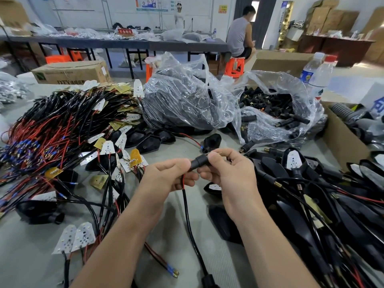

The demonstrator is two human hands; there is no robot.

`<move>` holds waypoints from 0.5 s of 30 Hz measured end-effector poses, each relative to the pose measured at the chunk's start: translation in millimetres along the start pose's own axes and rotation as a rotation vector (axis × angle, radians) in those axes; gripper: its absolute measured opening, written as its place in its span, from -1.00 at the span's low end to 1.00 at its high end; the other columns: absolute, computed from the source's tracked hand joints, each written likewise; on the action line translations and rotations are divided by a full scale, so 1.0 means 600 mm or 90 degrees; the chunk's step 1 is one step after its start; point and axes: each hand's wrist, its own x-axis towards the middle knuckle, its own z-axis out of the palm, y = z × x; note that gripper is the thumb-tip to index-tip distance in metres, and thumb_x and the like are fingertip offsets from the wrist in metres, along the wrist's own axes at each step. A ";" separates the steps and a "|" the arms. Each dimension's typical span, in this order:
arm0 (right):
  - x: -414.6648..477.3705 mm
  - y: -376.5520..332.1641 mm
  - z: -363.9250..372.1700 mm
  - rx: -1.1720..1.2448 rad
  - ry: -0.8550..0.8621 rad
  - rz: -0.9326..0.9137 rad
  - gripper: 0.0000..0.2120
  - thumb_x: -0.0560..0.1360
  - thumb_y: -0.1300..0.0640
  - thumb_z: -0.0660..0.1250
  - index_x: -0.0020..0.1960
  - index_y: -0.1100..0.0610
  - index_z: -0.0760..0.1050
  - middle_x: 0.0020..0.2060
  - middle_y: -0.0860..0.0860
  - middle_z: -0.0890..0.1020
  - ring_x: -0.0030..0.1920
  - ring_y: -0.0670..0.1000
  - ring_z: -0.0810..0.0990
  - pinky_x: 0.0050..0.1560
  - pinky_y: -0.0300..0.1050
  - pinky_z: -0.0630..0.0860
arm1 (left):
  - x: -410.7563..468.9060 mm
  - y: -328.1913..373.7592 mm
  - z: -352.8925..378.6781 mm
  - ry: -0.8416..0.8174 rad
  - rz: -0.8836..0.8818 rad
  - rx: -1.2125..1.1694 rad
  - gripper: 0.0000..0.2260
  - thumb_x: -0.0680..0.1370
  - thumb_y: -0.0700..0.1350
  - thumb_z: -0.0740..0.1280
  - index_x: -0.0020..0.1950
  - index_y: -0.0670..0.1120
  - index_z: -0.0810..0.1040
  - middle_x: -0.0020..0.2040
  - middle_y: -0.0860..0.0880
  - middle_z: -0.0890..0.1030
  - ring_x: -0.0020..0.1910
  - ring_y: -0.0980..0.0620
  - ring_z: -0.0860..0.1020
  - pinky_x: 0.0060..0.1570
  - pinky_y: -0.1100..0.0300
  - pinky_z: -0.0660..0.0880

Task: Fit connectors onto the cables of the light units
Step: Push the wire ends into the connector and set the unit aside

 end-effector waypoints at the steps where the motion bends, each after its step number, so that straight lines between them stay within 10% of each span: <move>1: 0.000 0.000 0.000 -0.038 0.005 -0.030 -0.87 0.56 0.36 0.38 -0.14 0.21 0.56 -0.32 0.20 0.69 -0.39 0.06 0.66 -0.34 -0.18 0.60 | 0.002 -0.001 0.003 0.025 -0.005 0.012 -0.86 0.55 -0.08 0.42 -0.10 -0.01 0.78 -0.16 -0.15 0.75 -0.27 0.03 0.67 -0.02 0.09 0.55; 15: 0.065 -0.021 0.024 -0.086 0.159 -0.139 -0.82 0.50 0.26 0.43 -0.27 0.13 0.60 -0.43 0.13 0.64 -0.52 0.03 0.49 -0.39 -0.12 0.44 | -0.008 0.003 0.012 -0.130 -0.078 0.052 -0.63 0.45 0.15 0.35 -0.09 -0.16 0.67 -0.14 -0.18 0.75 -0.23 -0.01 0.69 -0.10 0.20 0.59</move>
